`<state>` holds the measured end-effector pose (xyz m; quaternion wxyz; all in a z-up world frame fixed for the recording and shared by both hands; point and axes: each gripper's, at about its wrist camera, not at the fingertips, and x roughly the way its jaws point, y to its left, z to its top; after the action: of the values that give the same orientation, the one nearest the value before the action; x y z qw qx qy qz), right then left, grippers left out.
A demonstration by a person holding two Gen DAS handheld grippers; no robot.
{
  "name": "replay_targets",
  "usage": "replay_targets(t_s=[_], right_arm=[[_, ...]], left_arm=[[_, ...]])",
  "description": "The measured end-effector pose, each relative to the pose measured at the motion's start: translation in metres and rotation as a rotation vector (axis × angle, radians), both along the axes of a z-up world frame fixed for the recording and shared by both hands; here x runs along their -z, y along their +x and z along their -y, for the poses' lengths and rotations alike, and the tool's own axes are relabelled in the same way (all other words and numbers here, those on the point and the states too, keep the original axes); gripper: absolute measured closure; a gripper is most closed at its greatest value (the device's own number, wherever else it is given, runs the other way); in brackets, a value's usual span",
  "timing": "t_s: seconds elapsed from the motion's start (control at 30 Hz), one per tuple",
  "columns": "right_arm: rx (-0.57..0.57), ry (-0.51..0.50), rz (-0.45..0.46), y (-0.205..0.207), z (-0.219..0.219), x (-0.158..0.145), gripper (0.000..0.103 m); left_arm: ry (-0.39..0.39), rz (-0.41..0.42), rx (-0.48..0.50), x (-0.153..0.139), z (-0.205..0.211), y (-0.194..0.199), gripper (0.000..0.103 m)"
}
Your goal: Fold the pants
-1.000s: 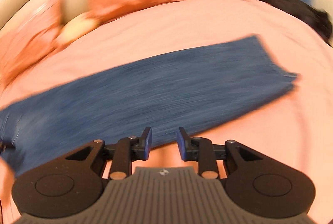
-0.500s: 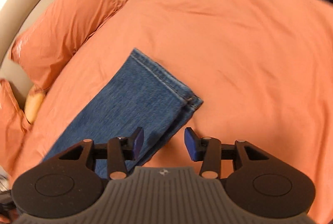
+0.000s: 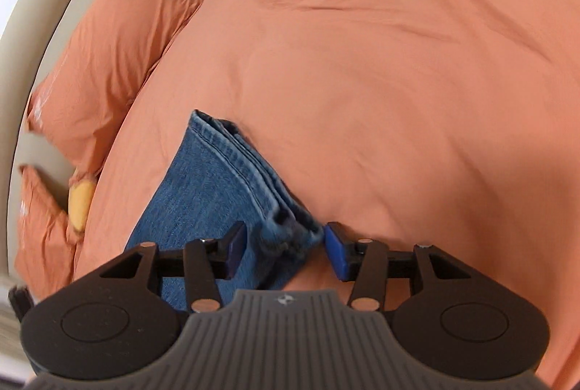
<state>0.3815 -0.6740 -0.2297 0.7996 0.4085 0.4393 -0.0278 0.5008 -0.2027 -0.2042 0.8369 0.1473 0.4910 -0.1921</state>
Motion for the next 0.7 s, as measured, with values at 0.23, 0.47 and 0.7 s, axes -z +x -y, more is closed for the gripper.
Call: replay_targets(t_s=[0.23,0.47,0.7], right_arm=[[-0.222,-0.074,-0.018,0.058,-0.005,-0.002,0.057],[-0.288,-0.067,-0.039,0.084,-0.004,0.012,0.087],[-0.308,-0.139,-0.006,0.077,-0.011,-0.02,0.097]], left_arm=[[0.024,0.021,0.013,0.002,0.013,0.006,0.08],[0.03,0.023,0.021,0.004,0.021,0.016,0.08],[0.036,0.04,0.025,-0.009,0.022,0.012,0.079]])
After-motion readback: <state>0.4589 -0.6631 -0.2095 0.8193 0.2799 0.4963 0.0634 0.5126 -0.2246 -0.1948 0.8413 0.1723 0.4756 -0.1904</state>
